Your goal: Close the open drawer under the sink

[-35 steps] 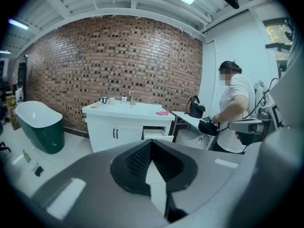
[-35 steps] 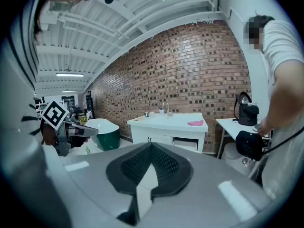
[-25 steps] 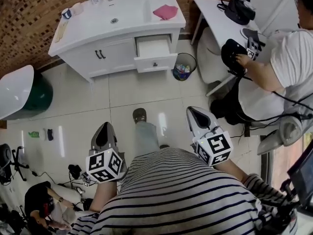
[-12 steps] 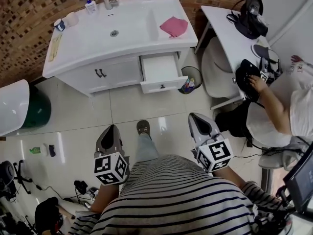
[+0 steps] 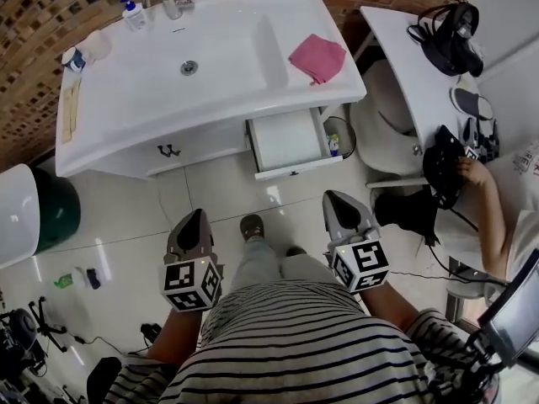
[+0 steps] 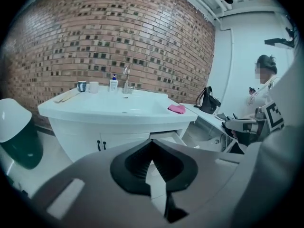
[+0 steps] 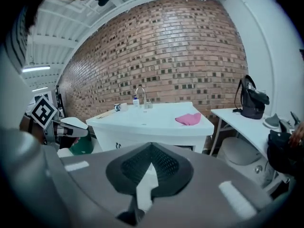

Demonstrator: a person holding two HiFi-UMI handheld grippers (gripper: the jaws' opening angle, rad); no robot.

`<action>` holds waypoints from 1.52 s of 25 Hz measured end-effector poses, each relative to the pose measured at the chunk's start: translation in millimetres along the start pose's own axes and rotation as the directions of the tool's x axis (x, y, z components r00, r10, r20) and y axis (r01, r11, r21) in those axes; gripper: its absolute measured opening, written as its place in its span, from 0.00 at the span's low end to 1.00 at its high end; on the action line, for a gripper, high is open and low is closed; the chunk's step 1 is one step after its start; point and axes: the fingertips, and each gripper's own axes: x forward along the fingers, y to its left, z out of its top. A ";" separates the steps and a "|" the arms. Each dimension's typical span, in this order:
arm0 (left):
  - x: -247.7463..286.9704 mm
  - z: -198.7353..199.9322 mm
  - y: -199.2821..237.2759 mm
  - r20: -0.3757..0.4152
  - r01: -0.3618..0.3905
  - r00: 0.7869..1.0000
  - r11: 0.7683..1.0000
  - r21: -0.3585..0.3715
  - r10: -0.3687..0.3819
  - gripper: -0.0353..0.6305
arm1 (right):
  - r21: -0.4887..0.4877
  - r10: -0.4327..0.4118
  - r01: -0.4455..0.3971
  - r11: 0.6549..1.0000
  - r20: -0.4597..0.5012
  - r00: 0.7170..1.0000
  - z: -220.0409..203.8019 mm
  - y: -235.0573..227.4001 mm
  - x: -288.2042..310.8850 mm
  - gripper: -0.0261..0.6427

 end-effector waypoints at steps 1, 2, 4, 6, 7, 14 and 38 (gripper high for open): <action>10.2 0.5 0.0 -0.001 0.007 1.000 1.000 0.000 -0.007 0.08 | -0.001 -0.005 0.005 1.000 -0.010 1.000 -5.1 -2.8 9.2 0.04; 19.5 0.2 -1.0 0.000 0.012 1.000 1.000 -0.001 -0.012 0.08 | -0.001 -0.008 0.008 1.000 -0.020 1.000 -12.0 -5.6 17.8 0.04; 34.1 -4.3 -4.0 -0.004 0.013 1.000 1.000 -0.003 -0.013 0.08 | 0.000 -0.009 0.009 1.000 -0.030 1.000 -30.4 -10.8 32.9 0.04; 43.7 -14.7 -8.0 -0.016 0.006 1.000 1.000 -0.013 -0.006 0.08 | -0.001 0.001 -0.001 1.000 -0.043 0.999 -55.6 -16.1 46.5 0.04; 47.2 -21.3 -10.9 -0.022 0.004 1.000 1.000 -0.023 -0.004 0.08 | 0.003 0.007 -0.007 1.000 -0.056 0.998 -70.2 -20.1 54.3 0.04; 78.8 -97.2 -43.2 -0.087 0.050 0.995 0.998 -0.047 -0.054 0.08 | -0.005 -0.019 0.018 1.000 -0.170 0.985 -179.2 -51.1 131.5 0.04; 118.3 -144.5 -58.1 -0.131 0.082 0.987 0.995 -0.056 -0.089 0.08 | -0.055 -0.076 0.069 0.996 -0.151 0.986 -236.1 -60.4 222.6 0.04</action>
